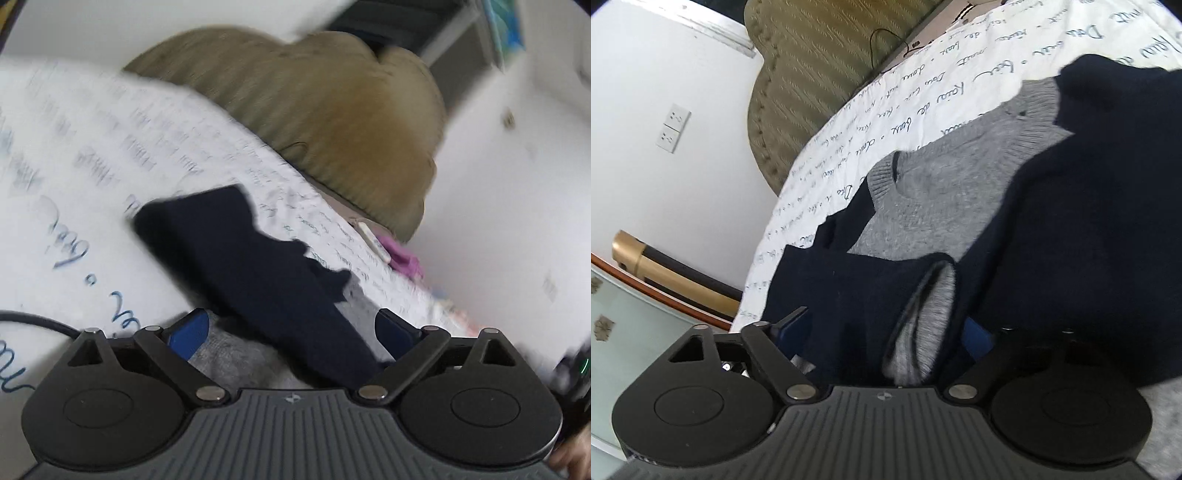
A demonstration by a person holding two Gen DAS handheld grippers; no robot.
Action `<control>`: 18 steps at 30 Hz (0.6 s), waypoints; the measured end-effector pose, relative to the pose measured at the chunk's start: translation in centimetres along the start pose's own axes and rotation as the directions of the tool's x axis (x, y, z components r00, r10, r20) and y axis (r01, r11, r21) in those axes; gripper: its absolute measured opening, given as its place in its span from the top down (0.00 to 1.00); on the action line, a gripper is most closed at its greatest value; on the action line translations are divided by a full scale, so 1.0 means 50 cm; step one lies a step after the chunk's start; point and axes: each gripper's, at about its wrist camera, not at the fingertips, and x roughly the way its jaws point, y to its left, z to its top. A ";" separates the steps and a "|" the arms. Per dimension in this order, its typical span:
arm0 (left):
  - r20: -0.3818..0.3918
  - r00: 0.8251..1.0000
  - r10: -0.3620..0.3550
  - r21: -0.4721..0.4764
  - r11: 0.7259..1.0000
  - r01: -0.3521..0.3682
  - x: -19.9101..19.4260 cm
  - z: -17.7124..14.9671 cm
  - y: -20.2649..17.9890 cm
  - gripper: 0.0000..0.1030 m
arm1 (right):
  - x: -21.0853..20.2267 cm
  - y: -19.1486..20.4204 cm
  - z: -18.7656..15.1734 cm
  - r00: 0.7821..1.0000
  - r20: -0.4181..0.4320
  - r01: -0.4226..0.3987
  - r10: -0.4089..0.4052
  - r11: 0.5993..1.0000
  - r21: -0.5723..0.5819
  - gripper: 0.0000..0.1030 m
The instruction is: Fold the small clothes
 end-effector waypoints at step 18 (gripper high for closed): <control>0.027 1.000 0.006 0.049 0.999 -0.007 -0.010 -0.007 -0.010 0.03 | -0.210 0.104 0.136 0.984 0.158 -0.058 0.083 0.986 -0.158 0.81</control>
